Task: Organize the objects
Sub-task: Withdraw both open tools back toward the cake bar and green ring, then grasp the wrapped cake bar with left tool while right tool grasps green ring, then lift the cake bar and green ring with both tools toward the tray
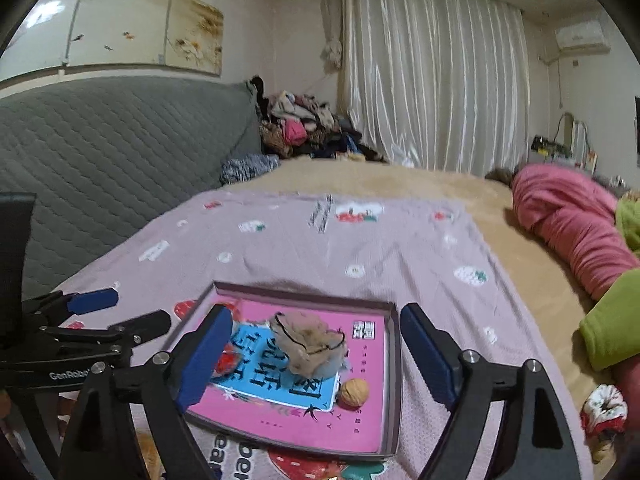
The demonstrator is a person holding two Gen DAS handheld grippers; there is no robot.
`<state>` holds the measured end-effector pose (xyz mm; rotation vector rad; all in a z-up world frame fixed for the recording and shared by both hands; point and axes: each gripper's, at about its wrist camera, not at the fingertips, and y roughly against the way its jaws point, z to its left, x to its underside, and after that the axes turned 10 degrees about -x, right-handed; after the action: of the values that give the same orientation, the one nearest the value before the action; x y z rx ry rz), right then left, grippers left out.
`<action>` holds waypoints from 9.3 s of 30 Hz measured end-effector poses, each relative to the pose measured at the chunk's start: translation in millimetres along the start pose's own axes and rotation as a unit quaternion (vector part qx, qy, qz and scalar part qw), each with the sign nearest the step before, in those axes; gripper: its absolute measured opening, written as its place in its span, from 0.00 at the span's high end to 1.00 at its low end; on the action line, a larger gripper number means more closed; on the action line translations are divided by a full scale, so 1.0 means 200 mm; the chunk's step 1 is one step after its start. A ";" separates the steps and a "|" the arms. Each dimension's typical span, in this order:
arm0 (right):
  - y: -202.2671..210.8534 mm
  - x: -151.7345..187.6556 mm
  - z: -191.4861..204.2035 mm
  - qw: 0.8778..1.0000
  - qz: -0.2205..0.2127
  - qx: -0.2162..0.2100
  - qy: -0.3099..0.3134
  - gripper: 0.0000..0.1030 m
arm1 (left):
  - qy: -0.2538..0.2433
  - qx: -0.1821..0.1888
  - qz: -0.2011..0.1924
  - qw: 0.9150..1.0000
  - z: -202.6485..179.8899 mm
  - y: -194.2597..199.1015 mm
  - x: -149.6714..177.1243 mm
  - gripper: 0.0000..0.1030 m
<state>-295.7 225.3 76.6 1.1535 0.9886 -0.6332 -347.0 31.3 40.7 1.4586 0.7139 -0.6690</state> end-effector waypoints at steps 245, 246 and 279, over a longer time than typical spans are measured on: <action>0.90 0.38 0.40 0.998 0.026 -0.050 0.021 0.87 | -0.042 -0.044 0.006 0.998 -0.05 1.01 0.63 0.57; 0.92 0.36 0.39 0.998 0.022 -0.049 0.021 0.87 | -0.042 -0.044 0.002 0.998 -0.05 1.03 0.61 0.57; 0.84 -0.25 0.28 0.997 -0.063 -0.023 0.040 0.87 | -0.063 -0.037 -0.093 0.993 -0.21 1.02 -0.15 0.57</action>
<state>-160.5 220.7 201.0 1.0901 1.1455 -0.6653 -209.3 74.3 192.9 1.2801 0.7733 -0.8607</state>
